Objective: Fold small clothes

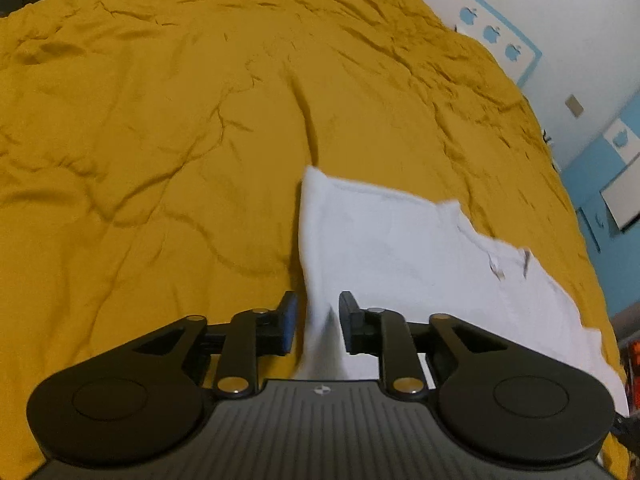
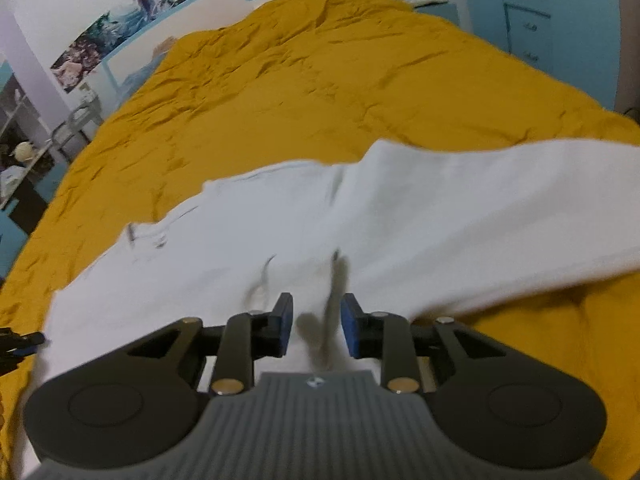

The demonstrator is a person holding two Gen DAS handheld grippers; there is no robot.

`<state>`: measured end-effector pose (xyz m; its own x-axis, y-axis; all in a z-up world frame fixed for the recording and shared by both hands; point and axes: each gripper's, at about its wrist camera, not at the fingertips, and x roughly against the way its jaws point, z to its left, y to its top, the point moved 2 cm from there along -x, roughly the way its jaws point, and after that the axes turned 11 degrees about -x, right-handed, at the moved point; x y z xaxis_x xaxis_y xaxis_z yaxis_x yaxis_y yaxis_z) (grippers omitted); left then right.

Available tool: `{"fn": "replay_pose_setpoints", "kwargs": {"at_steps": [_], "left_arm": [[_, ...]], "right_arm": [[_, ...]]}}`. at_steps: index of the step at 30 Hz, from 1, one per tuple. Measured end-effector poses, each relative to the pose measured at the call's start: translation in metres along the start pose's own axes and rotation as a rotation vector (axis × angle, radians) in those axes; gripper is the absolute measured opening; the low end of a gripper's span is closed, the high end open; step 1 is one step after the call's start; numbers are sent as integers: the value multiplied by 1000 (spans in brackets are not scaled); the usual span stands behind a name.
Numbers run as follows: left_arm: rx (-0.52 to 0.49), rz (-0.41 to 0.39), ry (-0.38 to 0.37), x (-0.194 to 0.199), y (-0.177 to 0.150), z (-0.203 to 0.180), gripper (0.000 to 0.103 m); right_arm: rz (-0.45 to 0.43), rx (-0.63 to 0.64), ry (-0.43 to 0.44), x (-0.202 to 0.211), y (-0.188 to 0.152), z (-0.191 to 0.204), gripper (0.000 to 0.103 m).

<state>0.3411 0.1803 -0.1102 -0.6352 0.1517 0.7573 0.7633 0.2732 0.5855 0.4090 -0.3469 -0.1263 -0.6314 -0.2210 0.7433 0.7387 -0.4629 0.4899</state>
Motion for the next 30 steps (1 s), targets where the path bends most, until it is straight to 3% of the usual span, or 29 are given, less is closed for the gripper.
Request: {"fn": "replay_pose_setpoints", "kwargs": {"at_steps": [2, 4, 9, 12, 17, 19, 22, 24, 28, 30], "left_arm": [[-20, 23, 2, 6, -9, -3, 25], [-60, 46, 35, 10, -19, -10, 25], [-153, 93, 113, 9, -34, -19, 25], [-220, 112, 169, 0, -40, -24, 25], [-208, 113, 218, 9, -41, -31, 26], [-222, 78, 220, 23, -39, -40, 26], [-241, 7, 162, 45, -35, -55, 31], [-247, -24, 131, 55, -32, -65, 36], [-244, -58, 89, 57, -30, -86, 44], [-233, -68, 75, 52, -31, -92, 47]], "right_arm": [[26, 9, 5, -3, -9, 2, 20], [46, 37, -37, -7, -22, 6, 0], [-28, 132, -78, 12, -25, 12, 0], [22, 161, -127, -3, -31, 7, 0], [18, 112, -149, 4, -29, -3, 0], [-2, 106, -141, 20, -24, -9, 0], [-41, 29, -96, 55, -10, -35, 5], [-69, -26, -92, 77, 5, -60, 19], [-139, -188, -106, 121, 31, -128, 22], [-177, -263, -127, 140, 45, -164, 36]]}}
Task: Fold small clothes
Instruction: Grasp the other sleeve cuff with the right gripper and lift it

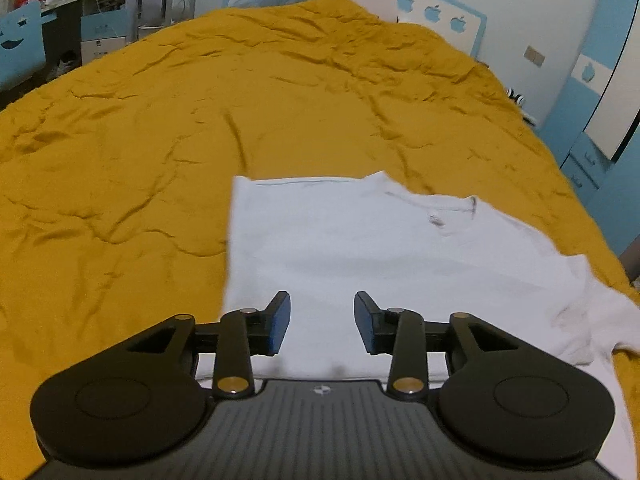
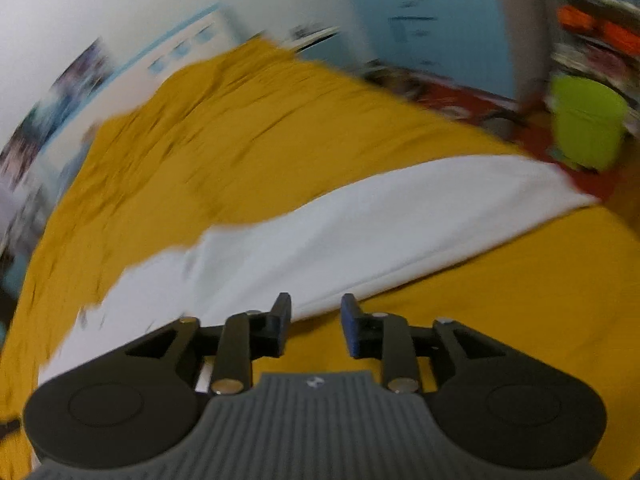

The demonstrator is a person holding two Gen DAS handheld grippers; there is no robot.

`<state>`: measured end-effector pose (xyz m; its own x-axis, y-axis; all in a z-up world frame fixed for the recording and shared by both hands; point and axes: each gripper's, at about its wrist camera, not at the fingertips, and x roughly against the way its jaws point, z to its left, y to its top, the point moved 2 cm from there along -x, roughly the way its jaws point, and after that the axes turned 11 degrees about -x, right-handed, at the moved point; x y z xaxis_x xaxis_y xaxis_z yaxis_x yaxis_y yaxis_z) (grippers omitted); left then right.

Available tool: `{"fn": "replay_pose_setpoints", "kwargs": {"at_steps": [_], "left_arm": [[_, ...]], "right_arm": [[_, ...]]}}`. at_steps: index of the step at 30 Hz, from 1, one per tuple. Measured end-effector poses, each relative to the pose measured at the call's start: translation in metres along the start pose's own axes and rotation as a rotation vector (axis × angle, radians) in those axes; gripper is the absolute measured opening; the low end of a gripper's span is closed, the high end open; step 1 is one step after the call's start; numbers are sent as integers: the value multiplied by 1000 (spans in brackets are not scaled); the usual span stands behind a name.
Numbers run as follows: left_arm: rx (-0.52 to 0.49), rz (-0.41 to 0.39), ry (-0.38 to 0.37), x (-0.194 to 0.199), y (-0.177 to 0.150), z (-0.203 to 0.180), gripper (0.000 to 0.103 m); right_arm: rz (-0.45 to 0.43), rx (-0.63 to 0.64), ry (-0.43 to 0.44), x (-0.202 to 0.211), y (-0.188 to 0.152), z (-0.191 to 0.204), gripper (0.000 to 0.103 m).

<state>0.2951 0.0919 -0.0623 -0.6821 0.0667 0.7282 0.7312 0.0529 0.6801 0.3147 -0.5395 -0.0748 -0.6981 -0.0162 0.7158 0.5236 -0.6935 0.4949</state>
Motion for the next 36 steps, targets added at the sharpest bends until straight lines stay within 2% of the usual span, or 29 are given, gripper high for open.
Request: {"fn": "replay_pose_setpoints", "kwargs": {"at_steps": [2, 6, 10, 14, 19, 21, 24, 27, 29, 36], "left_arm": [[23, 2, 1, -4, -2, -6, 50], [26, 25, 51, -11, -3, -19, 50], [29, 46, 72, -16, -5, -27, 51], [30, 65, 96, -19, -8, -34, 51], [33, 71, 114, -21, -11, -35, 51], [26, 75, 140, -21, -12, -32, 51], [49, 68, 140, -18, -13, -22, 51], [69, 35, 124, -11, -13, -13, 51], [91, 5, 96, -5, -13, -6, 51], [134, -49, 51, 16, -14, 20, 51]], "right_arm": [[-33, -78, -24, 6, 24, -37, 47], [-52, -273, -84, 3, 68, -119, 43], [-80, -446, -89, -2, 95, -188, 43], [-51, -539, -94, -22, 102, -224, 32], [-73, -574, -73, -40, 108, -240, 19], [-72, -537, -100, -39, 112, -233, 2], [-119, -431, -116, -30, 125, -212, 0], [-167, -299, -96, -3, 133, -167, 0], [-185, -208, -66, 15, 136, -126, 0], [-231, 54, 182, 70, 119, 60, 0]]}}
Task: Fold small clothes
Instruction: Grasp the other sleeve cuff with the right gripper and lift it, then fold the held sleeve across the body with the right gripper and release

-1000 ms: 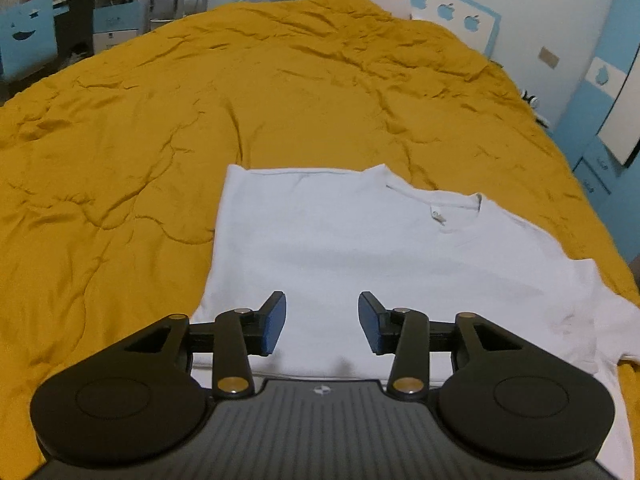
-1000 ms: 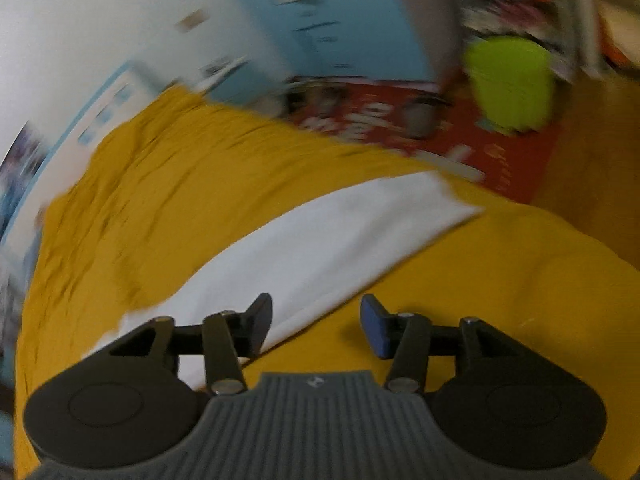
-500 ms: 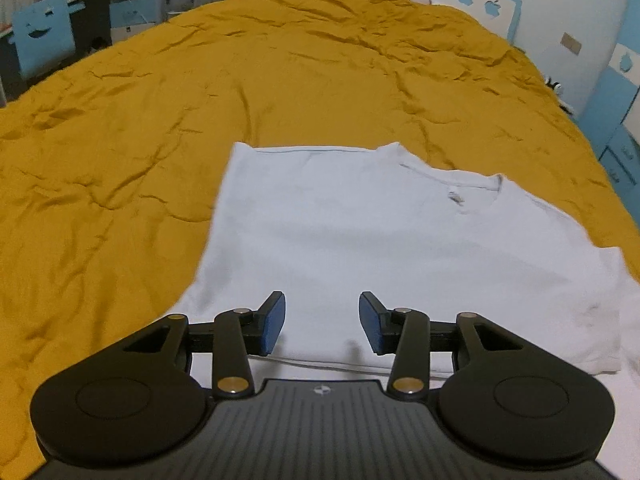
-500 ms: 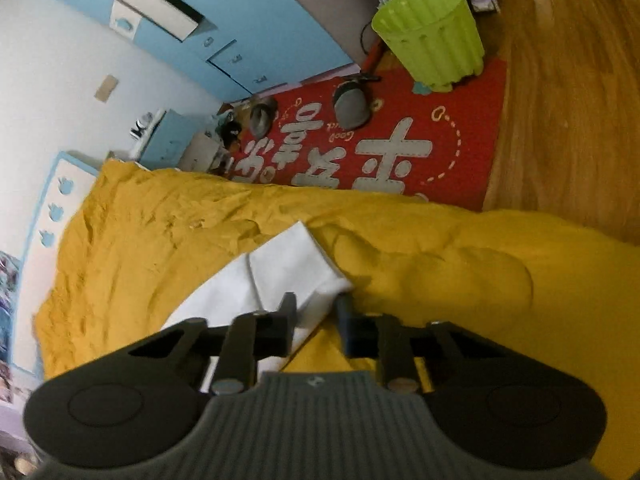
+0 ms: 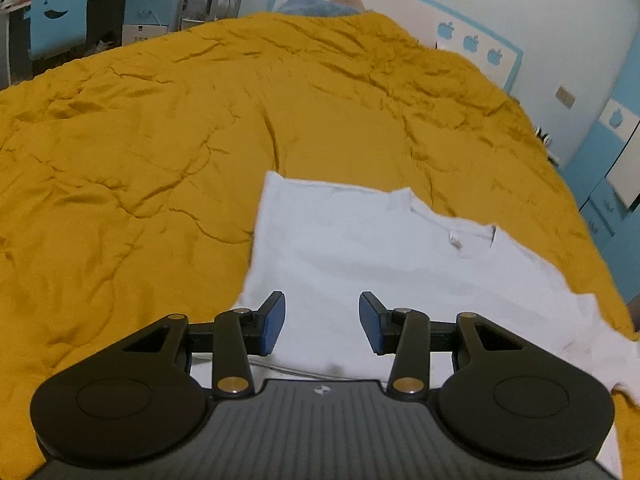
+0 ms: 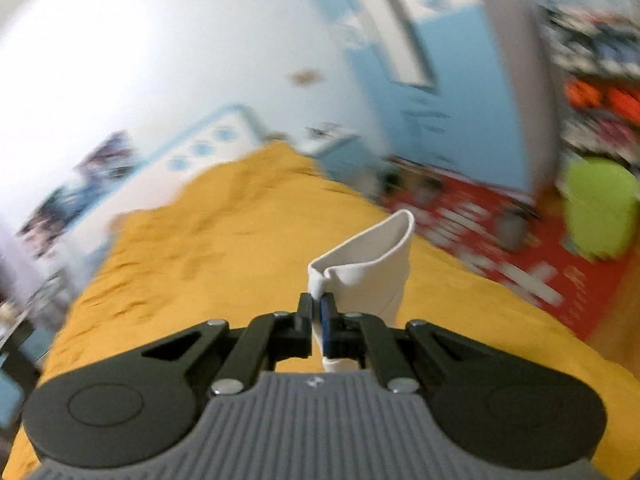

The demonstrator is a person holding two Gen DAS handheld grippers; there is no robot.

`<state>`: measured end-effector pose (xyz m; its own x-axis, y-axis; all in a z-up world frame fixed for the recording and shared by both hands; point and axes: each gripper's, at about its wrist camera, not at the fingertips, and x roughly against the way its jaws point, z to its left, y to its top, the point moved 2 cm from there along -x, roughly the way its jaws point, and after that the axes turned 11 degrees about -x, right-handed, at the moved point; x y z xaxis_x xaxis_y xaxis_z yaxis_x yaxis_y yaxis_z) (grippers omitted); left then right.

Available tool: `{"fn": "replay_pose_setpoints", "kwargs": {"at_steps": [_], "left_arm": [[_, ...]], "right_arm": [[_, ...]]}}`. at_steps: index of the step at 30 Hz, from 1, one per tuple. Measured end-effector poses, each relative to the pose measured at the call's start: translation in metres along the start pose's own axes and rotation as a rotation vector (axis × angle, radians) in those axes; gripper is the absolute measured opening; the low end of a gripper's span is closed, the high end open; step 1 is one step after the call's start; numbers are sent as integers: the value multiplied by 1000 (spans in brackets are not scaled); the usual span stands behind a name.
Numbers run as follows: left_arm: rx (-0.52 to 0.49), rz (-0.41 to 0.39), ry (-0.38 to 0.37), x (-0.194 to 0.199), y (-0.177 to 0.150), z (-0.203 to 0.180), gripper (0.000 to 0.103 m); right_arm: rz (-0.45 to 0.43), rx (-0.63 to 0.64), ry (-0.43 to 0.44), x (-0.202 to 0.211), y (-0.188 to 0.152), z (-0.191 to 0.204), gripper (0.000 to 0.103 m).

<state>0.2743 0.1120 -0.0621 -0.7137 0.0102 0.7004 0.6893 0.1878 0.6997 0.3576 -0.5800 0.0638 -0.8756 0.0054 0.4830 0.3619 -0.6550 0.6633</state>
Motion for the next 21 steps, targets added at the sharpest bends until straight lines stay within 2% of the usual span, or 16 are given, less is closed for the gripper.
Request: {"fn": "replay_pose_setpoints", "kwargs": {"at_steps": [7, 11, 16, 21], "left_arm": [[30, -32, -29, 14, 5, 33, 51], [46, -38, -56, 14, 9, 48, 50], [76, -42, -108, 12, 11, 60, 39], [94, -58, -155, 10, 13, 71, 37]], "right_arm": [[33, 171, 252, 17, -39, 196, 0], [91, 237, 339, 13, -86, 281, 0], [196, 269, 361, -16, -180, 342, 0], [331, 243, 351, -61, -284, 364, 0]]}}
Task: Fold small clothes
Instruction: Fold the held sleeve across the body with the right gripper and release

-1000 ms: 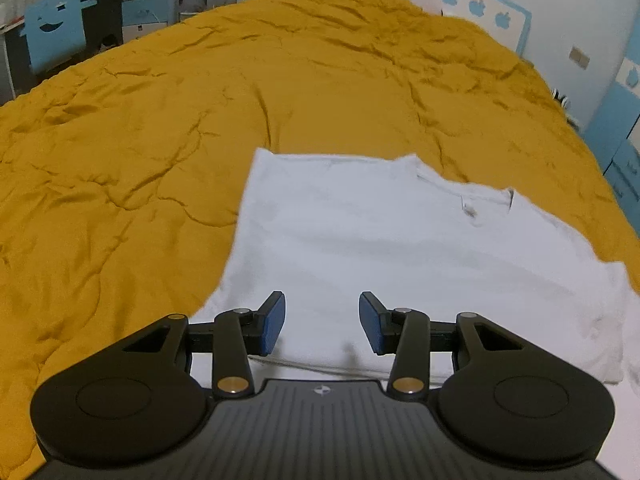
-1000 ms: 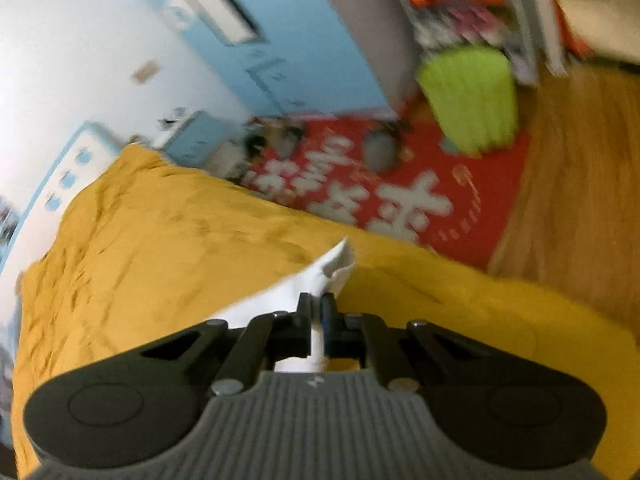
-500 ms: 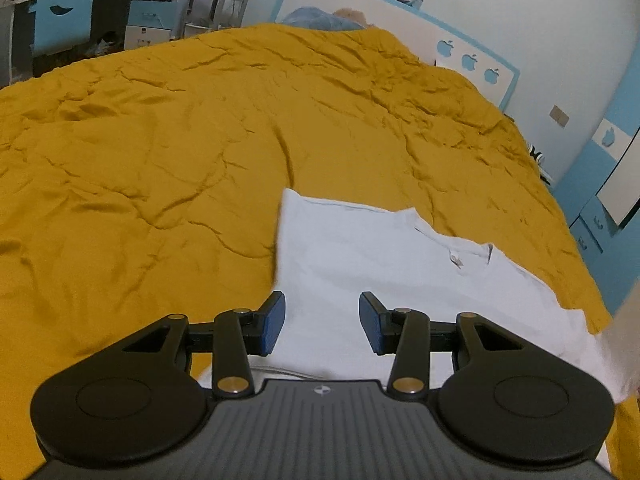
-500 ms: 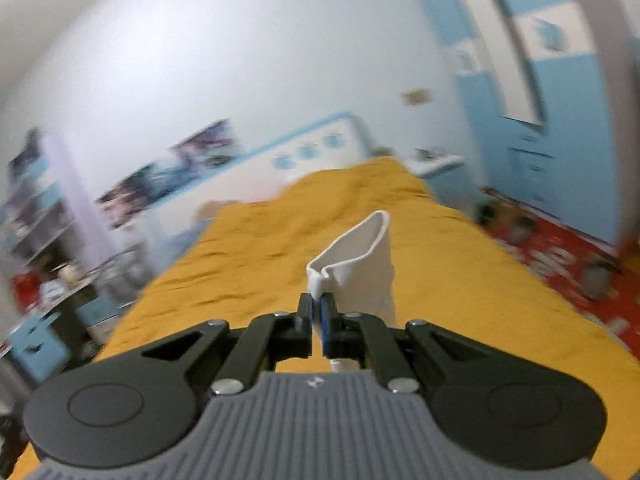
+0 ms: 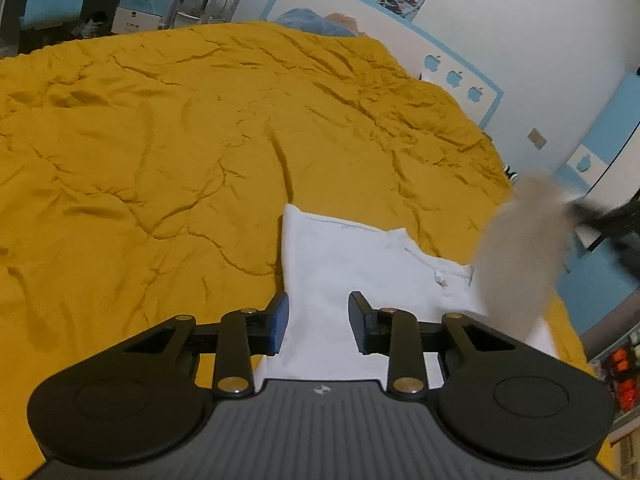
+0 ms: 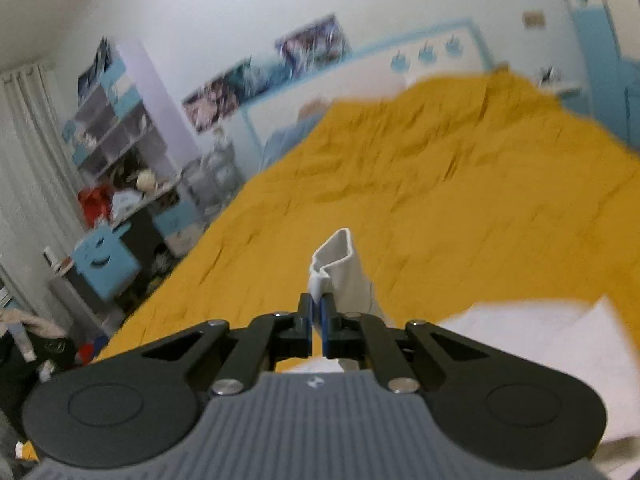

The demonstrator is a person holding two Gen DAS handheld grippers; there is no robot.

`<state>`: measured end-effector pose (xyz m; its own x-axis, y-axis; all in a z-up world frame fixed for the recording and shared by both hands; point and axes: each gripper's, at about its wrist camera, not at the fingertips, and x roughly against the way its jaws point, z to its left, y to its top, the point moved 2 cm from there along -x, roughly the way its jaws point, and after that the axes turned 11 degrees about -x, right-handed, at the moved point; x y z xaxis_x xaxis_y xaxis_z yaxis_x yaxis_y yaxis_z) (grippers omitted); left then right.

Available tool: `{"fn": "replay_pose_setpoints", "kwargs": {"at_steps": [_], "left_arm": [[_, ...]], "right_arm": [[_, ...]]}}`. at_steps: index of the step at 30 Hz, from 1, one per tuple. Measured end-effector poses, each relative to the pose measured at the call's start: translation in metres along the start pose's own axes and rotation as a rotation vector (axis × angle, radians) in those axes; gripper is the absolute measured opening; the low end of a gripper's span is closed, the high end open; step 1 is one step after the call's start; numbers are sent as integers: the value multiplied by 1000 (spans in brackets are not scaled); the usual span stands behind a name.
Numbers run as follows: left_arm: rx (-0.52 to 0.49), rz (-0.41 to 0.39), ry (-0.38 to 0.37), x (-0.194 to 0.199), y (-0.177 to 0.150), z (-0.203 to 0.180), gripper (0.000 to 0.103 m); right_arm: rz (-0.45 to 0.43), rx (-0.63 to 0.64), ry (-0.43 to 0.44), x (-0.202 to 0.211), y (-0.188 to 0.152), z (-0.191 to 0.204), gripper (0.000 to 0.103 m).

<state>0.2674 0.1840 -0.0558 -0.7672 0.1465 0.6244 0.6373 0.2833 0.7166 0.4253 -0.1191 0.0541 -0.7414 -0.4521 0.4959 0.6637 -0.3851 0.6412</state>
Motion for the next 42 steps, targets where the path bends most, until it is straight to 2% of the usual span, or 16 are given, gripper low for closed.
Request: {"fn": "replay_pose_setpoints", "kwargs": {"at_steps": [5, 10, 11, 13, 14, 15, 18, 20, 22, 26, 31, 32, 34, 36, 39, 42], "left_arm": [[49, 2, -48, -7, 0, 16, 36], [124, 0, -109, -14, -5, 31, 36], [142, 0, -121, -16, -5, 33, 36], [181, 0, -150, -20, -6, 38, 37], [197, 1, -163, -22, -6, 39, 38], [207, 5, -172, -25, -6, 39, 40], [208, 19, -202, -35, -5, 34, 45], [194, 42, -213, -44, -4, 26, 45], [193, 77, -220, -57, -6, 17, 48], [182, 141, -153, -83, -11, 8, 52], [197, 165, -127, -105, -19, 9, 52], [193, 155, -137, -107, -19, 7, 48], [172, 142, -145, -107, -15, 3, 16], [151, 114, -152, -102, -9, -3, 3], [140, 56, -186, -85, 9, -19, 2], [90, 0, -242, -61, 34, -47, 2]], "right_arm": [[156, 23, -1, -65, -89, 6, 0], [331, 15, -12, -113, -150, -5, 0], [367, 12, -3, -116, -158, -9, 5], [421, 13, 21, -120, -172, -10, 8], [433, 13, 41, -118, -173, -11, 17], [438, 13, 59, -116, -173, -13, 31], [427, 19, 91, -100, -165, -20, 33], [397, 43, 72, -83, -154, -32, 33], [364, 54, 32, -71, -141, -44, 33], [291, 33, -52, -26, -118, -94, 33], [185, 46, -211, 36, -100, -160, 35], [174, 51, -241, 47, -98, -171, 35], [158, 58, -292, 67, -99, -192, 35], [144, 56, -309, 82, -101, -206, 35], [127, 46, -291, 90, -103, -217, 32], [125, 34, -264, 73, -107, -217, 28]]}}
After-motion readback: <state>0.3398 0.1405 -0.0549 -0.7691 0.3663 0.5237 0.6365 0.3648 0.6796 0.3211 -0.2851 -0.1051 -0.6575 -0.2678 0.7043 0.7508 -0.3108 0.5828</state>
